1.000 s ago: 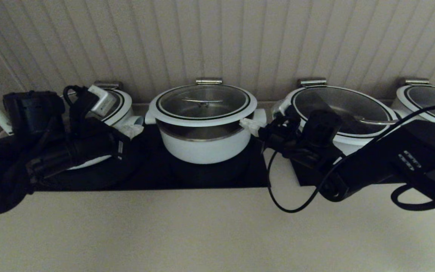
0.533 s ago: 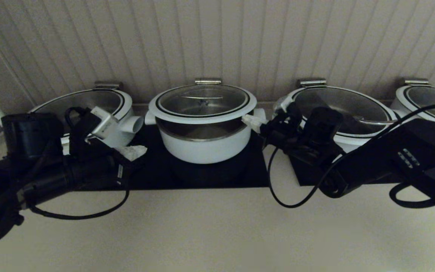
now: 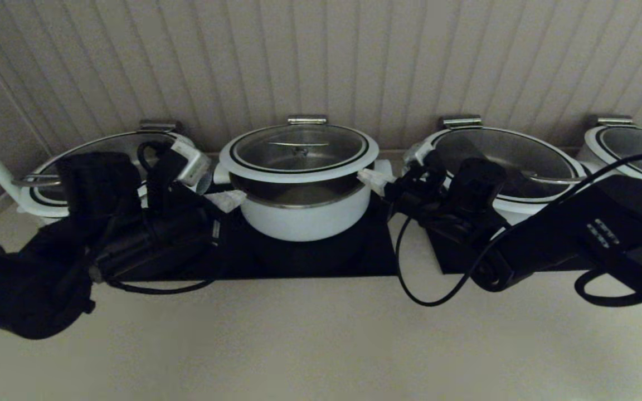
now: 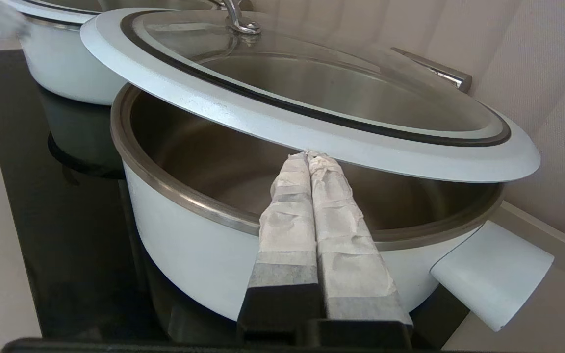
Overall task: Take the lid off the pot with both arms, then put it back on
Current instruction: Open the pot lid completely
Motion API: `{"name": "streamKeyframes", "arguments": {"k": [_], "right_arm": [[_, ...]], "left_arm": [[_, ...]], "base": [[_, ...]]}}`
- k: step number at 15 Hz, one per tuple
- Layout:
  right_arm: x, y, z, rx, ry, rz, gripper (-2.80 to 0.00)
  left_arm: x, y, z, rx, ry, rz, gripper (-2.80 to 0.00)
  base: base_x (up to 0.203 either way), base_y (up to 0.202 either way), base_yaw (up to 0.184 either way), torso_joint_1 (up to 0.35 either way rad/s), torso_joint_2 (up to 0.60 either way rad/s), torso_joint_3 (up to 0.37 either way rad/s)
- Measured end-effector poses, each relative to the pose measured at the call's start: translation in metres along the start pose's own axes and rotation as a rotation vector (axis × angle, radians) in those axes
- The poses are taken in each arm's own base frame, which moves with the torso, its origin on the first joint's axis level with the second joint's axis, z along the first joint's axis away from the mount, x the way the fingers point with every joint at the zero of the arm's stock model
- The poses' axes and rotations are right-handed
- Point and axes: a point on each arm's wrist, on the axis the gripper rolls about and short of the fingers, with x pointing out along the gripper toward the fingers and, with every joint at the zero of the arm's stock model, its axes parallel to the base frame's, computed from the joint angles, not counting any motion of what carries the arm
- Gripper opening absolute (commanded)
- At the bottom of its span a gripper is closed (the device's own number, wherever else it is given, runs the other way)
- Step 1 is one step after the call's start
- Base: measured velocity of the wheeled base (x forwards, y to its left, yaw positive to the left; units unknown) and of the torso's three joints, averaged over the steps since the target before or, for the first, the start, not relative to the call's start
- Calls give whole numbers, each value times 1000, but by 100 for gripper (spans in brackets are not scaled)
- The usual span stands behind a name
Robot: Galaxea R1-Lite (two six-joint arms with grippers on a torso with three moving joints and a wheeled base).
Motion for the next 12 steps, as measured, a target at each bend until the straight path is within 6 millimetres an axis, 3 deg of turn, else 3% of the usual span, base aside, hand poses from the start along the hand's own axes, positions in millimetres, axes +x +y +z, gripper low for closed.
{"name": "streamKeyframes", "arguments": {"k": [6, 12], "right_arm": [[1, 0, -1, 2, 2, 2, -280], [2, 0, -1, -1, -3, 3, -280]], "left_arm": [[33, 3, -7, -1, 11, -5, -280], [58, 12, 1, 5, -25, 48, -280]], "base": [[0, 0, 0, 0, 0, 0], [0, 0, 0, 0, 0, 0]]}}
